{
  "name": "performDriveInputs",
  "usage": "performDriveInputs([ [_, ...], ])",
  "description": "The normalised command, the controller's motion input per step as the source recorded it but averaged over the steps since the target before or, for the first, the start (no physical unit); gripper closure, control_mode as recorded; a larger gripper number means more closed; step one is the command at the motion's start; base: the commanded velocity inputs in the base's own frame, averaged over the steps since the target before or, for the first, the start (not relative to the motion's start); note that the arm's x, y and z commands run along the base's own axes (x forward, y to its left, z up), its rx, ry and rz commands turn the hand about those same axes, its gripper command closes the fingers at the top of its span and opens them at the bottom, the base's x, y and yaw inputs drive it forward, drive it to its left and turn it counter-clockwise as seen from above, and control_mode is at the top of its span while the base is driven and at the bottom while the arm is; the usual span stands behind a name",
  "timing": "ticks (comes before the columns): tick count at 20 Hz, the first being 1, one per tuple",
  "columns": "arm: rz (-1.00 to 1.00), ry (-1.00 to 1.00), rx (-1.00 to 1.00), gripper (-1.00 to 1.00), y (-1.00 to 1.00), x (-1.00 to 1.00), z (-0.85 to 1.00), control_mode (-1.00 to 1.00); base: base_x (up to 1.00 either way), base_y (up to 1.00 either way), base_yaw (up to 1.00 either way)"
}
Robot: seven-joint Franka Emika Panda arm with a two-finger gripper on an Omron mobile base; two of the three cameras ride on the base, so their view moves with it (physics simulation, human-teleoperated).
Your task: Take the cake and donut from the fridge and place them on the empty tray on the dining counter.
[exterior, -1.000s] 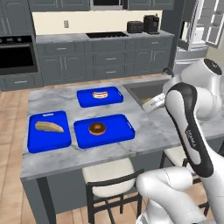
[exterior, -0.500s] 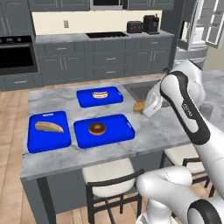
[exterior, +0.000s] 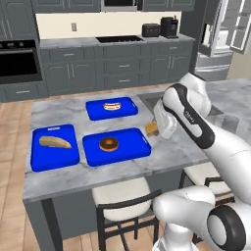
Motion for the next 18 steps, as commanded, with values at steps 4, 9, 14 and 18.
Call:
performDriveInputs([
  [4,0.09,0.0,0.0,1.0,0.0,0.19,-0.19,-1.0,0.0,0.0,0.0],
  [9,0.02,-0.01,0.0,1.0,0.0,0.15,-0.13,-1.0,0.0,0.0,0.0],
  [14,0.0,-0.02,0.0,1.0,0.07,0.13,-0.32,-1.0,0.0,0.0,0.0],
  [18,0.0,0.04,0.0,1.0,0.13,0.33,-0.47,-1.0,0.0,0.0,0.0],
])
